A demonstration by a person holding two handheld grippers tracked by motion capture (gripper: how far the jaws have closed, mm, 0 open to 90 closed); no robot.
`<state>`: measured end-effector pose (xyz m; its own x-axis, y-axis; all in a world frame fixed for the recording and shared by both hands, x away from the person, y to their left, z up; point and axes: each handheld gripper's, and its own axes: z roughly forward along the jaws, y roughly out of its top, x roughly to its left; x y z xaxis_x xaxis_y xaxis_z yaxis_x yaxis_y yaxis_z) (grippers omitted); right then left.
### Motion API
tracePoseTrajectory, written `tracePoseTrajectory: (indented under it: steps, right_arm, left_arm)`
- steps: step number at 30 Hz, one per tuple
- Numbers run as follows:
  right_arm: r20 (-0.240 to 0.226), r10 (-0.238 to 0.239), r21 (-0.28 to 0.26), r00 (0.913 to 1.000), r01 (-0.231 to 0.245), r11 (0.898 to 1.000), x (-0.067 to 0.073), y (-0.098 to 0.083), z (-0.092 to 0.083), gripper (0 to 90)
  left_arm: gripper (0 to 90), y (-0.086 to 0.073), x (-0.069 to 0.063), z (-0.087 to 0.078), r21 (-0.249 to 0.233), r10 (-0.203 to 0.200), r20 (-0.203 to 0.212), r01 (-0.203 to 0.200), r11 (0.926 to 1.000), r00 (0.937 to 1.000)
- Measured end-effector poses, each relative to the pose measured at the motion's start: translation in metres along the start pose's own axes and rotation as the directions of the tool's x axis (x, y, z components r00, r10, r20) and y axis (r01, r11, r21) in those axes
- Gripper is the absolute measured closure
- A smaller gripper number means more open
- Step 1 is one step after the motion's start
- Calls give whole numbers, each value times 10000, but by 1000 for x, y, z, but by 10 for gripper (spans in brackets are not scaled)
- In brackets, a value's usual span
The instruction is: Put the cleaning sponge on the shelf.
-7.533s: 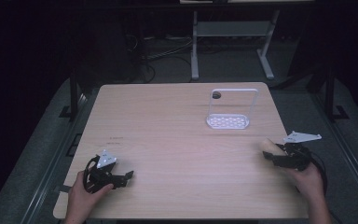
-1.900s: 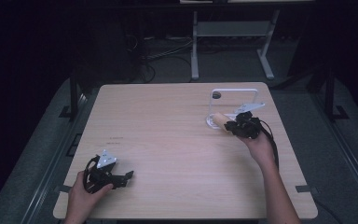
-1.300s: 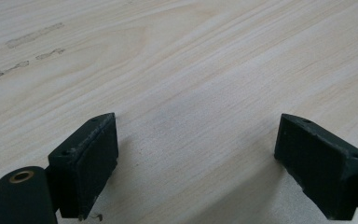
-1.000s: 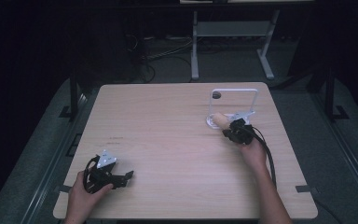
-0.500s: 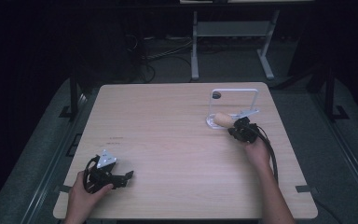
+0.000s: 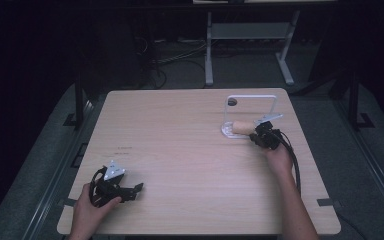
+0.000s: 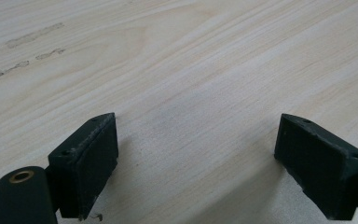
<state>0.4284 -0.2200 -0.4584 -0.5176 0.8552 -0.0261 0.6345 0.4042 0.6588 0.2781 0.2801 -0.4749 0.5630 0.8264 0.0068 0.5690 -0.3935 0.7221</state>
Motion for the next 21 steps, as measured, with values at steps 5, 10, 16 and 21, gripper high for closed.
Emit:
tracePoseTrajectory:
  steps: [5, 10, 16, 21]
  right_arm:
    - [123, 35, -46, 9999, -35, 10000, -5, 2, 1, 898]
    - [164, 156, -30, 9997, -156, 9999, -8, 3, 1, 898]
    - [150, 232, -55, 9996, -231, 9997, -11, 3, 1, 897]
    - [-23, 253, -100, 9997, -253, 9996, -9, 2, -3, 890]
  left_arm:
    - [129, 0, 0, 0, -2, -7, 7, 7, 10000, 10000]
    - [129, 0, 0, 0, 0, 0, 0, 0, 10000, 10000]
    - [129, 0, 0, 0, -8, -5, 4, 5, 10000, 10000]
    - [129, 0, 0, 0, 0, -8, 5, 8, 10000, 10000]
